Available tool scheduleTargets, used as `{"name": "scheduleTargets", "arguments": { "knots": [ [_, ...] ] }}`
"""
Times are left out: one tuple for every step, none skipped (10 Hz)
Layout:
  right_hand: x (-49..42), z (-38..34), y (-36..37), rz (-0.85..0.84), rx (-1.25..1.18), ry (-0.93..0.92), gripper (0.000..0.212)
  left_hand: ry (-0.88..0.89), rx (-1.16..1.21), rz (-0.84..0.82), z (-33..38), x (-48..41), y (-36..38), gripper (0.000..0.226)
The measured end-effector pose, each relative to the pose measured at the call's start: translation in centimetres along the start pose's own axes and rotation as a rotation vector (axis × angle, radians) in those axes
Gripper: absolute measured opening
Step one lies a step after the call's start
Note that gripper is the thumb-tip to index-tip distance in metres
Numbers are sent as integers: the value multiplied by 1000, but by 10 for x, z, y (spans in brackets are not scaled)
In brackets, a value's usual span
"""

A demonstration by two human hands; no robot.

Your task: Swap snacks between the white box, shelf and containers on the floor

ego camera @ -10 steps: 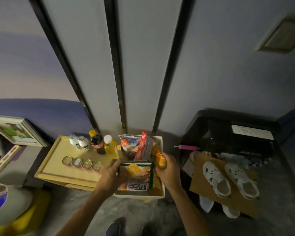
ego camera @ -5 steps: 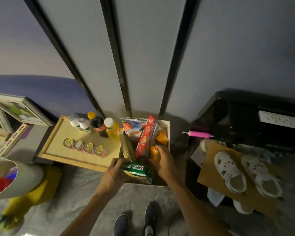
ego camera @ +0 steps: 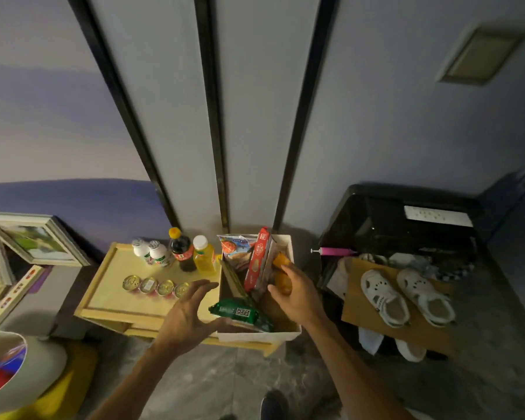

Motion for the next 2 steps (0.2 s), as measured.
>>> {"name": "scheduleTargets", "arguments": {
  "knots": [
    [24, -34, -41, 82, 31, -58, 66, 26, 18, 47, 27, -3, -36, 86],
    [48, -66, -76, 137, 118, -54, 82, 22, 5, 44, 46, -12, -70, 93]
  ]
}}
Point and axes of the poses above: each hand's wrist, its own x-axis away from the middle knuckle, its own y-axis out of the palm, z = x × y, the point moved 8 cm from there along -x, towards the middle knuckle, and after that the axes turned 10 degrees about x, right-handed, at the moved point
